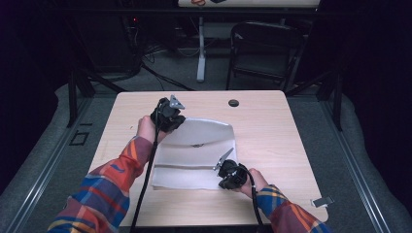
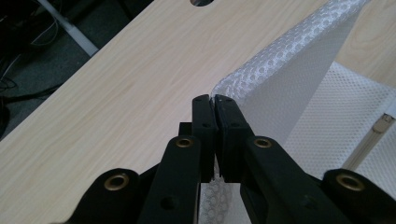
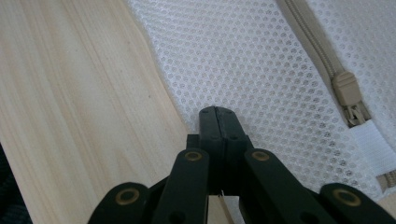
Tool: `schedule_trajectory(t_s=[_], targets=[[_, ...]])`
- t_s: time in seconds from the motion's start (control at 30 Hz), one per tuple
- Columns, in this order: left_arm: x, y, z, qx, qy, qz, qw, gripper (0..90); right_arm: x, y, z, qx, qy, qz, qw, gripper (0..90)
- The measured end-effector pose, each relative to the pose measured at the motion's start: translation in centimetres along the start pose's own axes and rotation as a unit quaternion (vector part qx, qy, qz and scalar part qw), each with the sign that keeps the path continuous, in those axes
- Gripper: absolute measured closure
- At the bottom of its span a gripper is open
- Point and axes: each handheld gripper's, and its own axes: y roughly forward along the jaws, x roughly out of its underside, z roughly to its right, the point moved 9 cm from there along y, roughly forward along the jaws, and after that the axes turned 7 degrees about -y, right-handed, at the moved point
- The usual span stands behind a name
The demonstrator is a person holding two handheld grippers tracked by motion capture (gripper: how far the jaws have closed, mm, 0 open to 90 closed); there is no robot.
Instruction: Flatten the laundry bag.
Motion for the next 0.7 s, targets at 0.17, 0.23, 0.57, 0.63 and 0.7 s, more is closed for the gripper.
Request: schedule_trajectory(t_s=[0.17,0.23,0.57,0.63,0.7], targets=[[-0.4,0.5,-0.7,-0.009,-0.003,0.0,1.0,87.4,0.0,0.0,0.0,-0.005,0.0,0.001,1.0,90.0],[-0.6,0.7,-1.0,-0.013,-0.008,0.002,0.9999,87.4,0.0,0.0,-0.1,-0.008,0.002,0.001,1.0,90.0],[-1.6,1.6,-2.1,-0.032,-0.022,0.014,0.9992,87.3,0.1,0.0,-0.2,-0.016,0.008,-0.002,0.9998,90.0],[-1.7,1.9,-2.2,-0.035,-0.025,0.013,0.999,87.2,0.2,0.0,-0.2,-0.02,0.014,-0.006,0.9997,90.0],[-1.8,2.2,-2.4,-0.037,-0.028,0.014,0.9988,87.1,0.3,-0.1,-0.5,-0.024,0.017,-0.008,0.9995,90.0]])
